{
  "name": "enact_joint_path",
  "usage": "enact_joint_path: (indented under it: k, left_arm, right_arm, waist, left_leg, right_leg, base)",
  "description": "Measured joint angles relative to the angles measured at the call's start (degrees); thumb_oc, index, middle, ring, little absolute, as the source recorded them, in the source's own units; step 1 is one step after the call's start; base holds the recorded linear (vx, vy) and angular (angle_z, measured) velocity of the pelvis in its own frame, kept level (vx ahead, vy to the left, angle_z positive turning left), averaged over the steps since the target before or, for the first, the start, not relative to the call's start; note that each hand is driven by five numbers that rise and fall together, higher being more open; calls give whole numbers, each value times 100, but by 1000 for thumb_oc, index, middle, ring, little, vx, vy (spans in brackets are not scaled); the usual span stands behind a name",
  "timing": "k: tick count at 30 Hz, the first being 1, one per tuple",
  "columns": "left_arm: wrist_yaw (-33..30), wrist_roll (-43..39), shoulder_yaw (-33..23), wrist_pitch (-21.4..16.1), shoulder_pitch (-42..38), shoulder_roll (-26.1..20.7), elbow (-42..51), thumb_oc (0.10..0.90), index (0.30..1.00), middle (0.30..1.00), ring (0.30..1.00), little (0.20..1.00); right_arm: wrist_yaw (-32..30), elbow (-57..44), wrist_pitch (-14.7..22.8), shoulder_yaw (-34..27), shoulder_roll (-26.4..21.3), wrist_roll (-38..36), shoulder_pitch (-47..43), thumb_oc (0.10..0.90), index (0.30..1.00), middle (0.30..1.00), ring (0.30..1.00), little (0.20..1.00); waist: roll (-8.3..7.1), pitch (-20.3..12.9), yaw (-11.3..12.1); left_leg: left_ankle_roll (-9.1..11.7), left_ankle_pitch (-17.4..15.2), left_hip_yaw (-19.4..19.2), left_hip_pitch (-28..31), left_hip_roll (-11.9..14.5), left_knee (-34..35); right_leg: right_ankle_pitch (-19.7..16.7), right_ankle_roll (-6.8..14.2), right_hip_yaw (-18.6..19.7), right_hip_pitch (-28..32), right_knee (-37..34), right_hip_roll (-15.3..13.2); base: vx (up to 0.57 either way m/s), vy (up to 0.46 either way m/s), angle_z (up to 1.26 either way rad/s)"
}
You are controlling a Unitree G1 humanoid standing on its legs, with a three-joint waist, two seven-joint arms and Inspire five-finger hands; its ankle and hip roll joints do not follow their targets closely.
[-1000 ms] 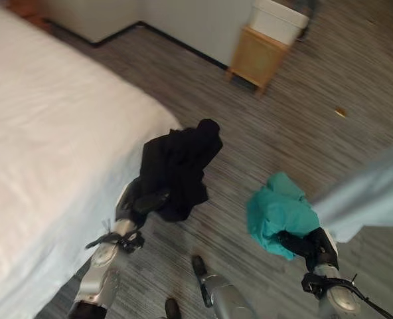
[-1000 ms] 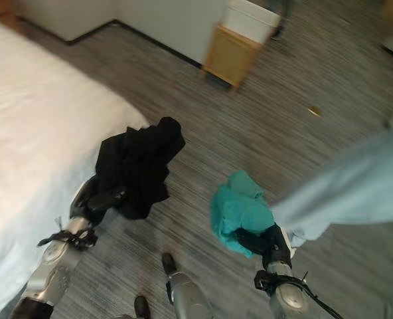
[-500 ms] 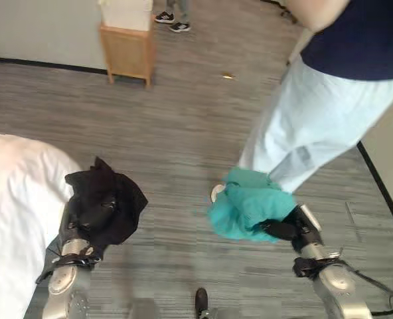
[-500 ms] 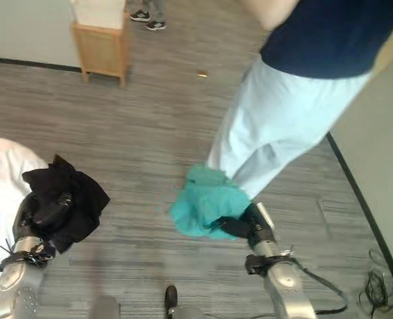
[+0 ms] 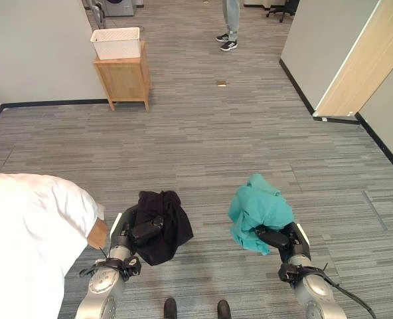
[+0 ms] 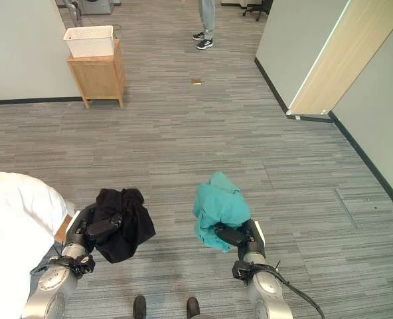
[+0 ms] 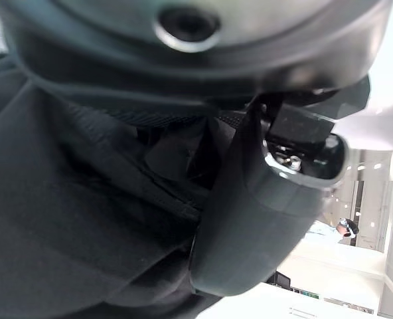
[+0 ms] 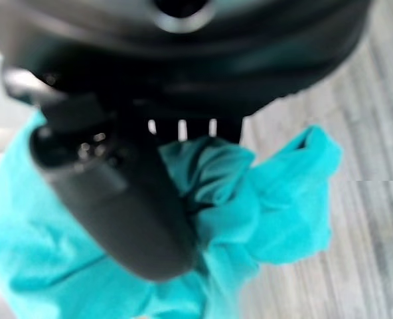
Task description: Pick up bed clothes into laundry basket.
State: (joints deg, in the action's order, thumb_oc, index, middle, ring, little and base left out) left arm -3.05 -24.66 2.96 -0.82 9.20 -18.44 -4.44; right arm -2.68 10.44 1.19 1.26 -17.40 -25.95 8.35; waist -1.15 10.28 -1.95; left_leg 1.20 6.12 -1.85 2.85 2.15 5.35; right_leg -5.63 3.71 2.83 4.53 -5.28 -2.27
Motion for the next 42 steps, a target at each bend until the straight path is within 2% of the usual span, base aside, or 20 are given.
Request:
enact_joint_path:
  k: [7, 15, 18, 19, 21, 22, 24, 25, 26, 28, 29, 30, 31, 32, 33, 35, 37, 40, 41, 42]
  left_arm:
    - [-668, 7, -1085, -197, -486, -318, 325, 400, 300, 300, 300, 300]
    - [-779, 3, -1045, -360, -106, -180, 485, 400, 300, 300, 300, 300]
    - [-801, -9, -1055, -350, 97, -140, 294, 400, 300, 300, 300, 300]
    - [-801, -10, -1050, -319, 96, -119, 257, 400, 300, 300, 300, 300]
    - [-780, -14, -1010, -307, -118, -1, 230, 400, 300, 300, 300, 300]
    - [-774, -76, -980, -318, -310, 27, 232, 400, 300, 300, 300, 300]
    - [-745, -225, -982, -318, -362, 28, 359, 400, 300, 300, 300, 300]
    - [-663, -254, -1049, -586, -465, -50, 535, 400, 300, 300, 300, 300]
    - [-687, -292, -1106, -580, -628, -50, 411, 400, 300, 300, 300, 300]
    - [-798, -472, -1216, -631, -796, 490, 378, 400, 300, 300, 300, 300]
    - [-772, -496, -1160, -635, -549, 557, 742, 400, 300, 300, 300, 300]
    - [-717, -504, -1271, -707, -382, 498, 864, 400, 300, 300, 300, 300]
    - [-785, -580, -1277, -693, -452, 495, 816, 400, 300, 300, 300, 300]
    - [-812, -675, -1287, -661, -524, 442, 832, 400, 300, 300, 300, 300]
    - [-859, -676, -1501, -662, -360, 217, 999, 400, 300, 300, 300, 300]
    - [-917, -692, -1830, -669, -145, 249, 1015, 400, 300, 300, 300, 300]
    - [-907, -687, -2081, -791, 115, 296, 1009, 400, 300, 300, 300, 300]
    - [-1001, -602, -2052, -861, 382, 131, 989, 400, 300, 300, 300, 300]
    - [-1043, -531, -2092, -862, 438, 161, 1027, 400, 300, 300, 300, 300]
    - [-1077, -484, -2123, -843, 308, 140, 995, 400, 300, 300, 300, 300]
  right_arm:
    - [-164, -764, -66, -19, -566, 83, -874, 400, 300, 300, 300, 300]
    - [50, -963, 88, 230, -550, 73, -1358, 400, 300, 300, 300, 300]
    - [13, -833, 82, 184, -299, 98, -1011, 400, 300, 300, 300, 300]
    - [-13, -834, 78, 177, -185, 111, -862, 400, 300, 300, 300, 300]
    - [-22, -916, 87, 52, -109, 295, -591, 400, 300, 300, 300, 300]
    - [-21, -1076, 101, -203, 174, 465, -177, 400, 300, 300, 300, 300]
    - [-116, -1050, -17, -318, 193, 467, 86, 400, 300, 300, 300, 300]
    - [-161, -996, -32, -500, 243, 464, 323, 400, 300, 300, 300, 300]
    - [-138, -1012, 15, -524, 160, 464, 383, 400, 300, 300, 300, 300]
    - [-167, -630, -39, -670, 316, 276, 477, 400, 300, 300, 300, 300]
    - [-90, -776, -67, -639, 307, 264, 689, 400, 300, 300, 300, 300]
    - [-11, -742, -45, -574, 255, 248, 579, 400, 300, 300, 300, 300]
    - [-56, -608, 67, -585, 99, 131, 426, 400, 300, 300, 300, 300]
    - [-84, -662, 70, -750, 98, 61, 392, 400, 300, 300, 300, 300]
    - [-181, -812, 90, -862, 28, 17, 109, 400, 300, 300, 300, 300]
    - [-322, -962, 248, -1242, -127, -47, -448, 400, 300, 300, 300, 300]
    - [-342, -986, 361, -1223, -656, -89, -900, 400, 300, 300, 300, 300]
    - [-360, -891, 362, -723, -649, -2, -969, 400, 300, 300, 300, 300]
    - [-246, -854, 314, -487, -680, 62, -957, 400, 300, 300, 300, 300]
    - [-139, -847, 315, -401, -608, 113, -1019, 400, 300, 300, 300, 300]
  waist:
    - [-62, -47, 286]
    - [-91, -48, 648]
    - [-159, 1, 651]
    - [-145, 30, 597]
    - [61, 411, 464]
    - [32, 698, 219]
    - [79, 667, -32]
    - [-241, 533, -239]
    - [-251, 548, -311]
    - [-283, 290, -332]
    - [-400, 287, -185]
    - [-569, 362, -87]
    - [-553, 412, -9]
    - [-697, 424, 222]
    - [-926, 531, 435]
    - [-649, 683, 639]
    - [-237, 606, 982]
    - [-201, 235, 1294]
    - [-133, 117, 1514]
    - [-250, 177, 1499]
  left_leg:
    - [6, -29, 296, -102, -1, 2]
    - [23, 41, 556, -152, -101, -30]
    - [-42, -88, 270, -150, -148, -30]
    - [-137, -157, 156, -153, -166, -30]
    - [-541, -447, 69, -267, -217, -440]
    - [-478, -954, -103, -563, -317, -1348]
    - [-475, -1032, -195, -704, -300, -1276]
    - [-43, -1322, -59, -639, -568, -1106]
    - [-287, -1291, -117, -785, -506, -1602]
    - [268, -1808, 202, -967, -91, -2140]
    - [296, -1703, 116, -1056, 168, -2798]
    - [320, -1657, 165, -1350, 303, -3821]
    - [285, -1005, 624, -2192, 415, -5456]
    - [-141, 100, 556, -3037, 471, -6543]
    - [-285, -216, 447, -3617, 334, -6587]
    - [-113, -493, -124, -3776, -85, -5225]
    - [-494, -840, -1116, -3597, -785, -2467]
    - [-762, -1028, -1179, -3209, -1435, -1223]
    - [-1250, -1361, -1047, -2856, -1379, -931]
    - [-1742, -530, -919, -2762, -1435, -802]
  right_leg:
    - [97, 2, -258, 84, 4, 7]
    - [159, 36, -434, 121, 8, -37]
    - [215, 29, -236, -84, 92, -139]
    - [290, 49, -96, -300, 388, -149]
    - [484, 387, -101, -1581, 2805, -113]
    - [621, 788, -135, -3127, 5082, -460]
    - [829, 493, -556, -3522, 4040, -691]
    - [741, 526, -504, -3420, 2269, -914]
    - [611, 555, -408, -3181, 1887, -896]
    - [1095, 272, -302, -2573, 2556, -367]
    - [1231, -282, -649, -1791, 2020, 45]
    - [808, -641, -682, -1346, 1715, 264]
    - [1058, -1131, -854, -1154, 1820, 475]
    - [1251, -1277, -884, -1147, 1882, 507]
    - [1366, -1164, -875, -775, 1767, 521]
    - [1662, -949, -889, 69, 1320, 716]
    - [1976, -689, -736, 1031, 793, 978]
    - [1952, -484, -462, 1615, 742, 1321]
    - [2115, -243, -139, 1758, 963, 1513]
    - [2389, -97, -96, 1739, 1368, 1494]
  base:
    - [38, -11, 19]
    - [65, -1, 20]
    - [102, 71, -42]
    - [163, 113, -106]
    - [493, -33, -94]
    - [546, -145, -40]
    - [465, -187, 3]
    - [885, -563, 33]
    - [829, -645, 46]
    - [638, -659, 85]
    - [483, -680, 82]
    - [450, -703, 56]
    - [386, -413, 35]
    - [473, -309, 29]
    - [689, -261, 14]
    - [730, -144, 15]
    - [867, -41, -12]
    - [1006, -45, -27]
    - [498, 14, -41]
    - [962, 122, -55]
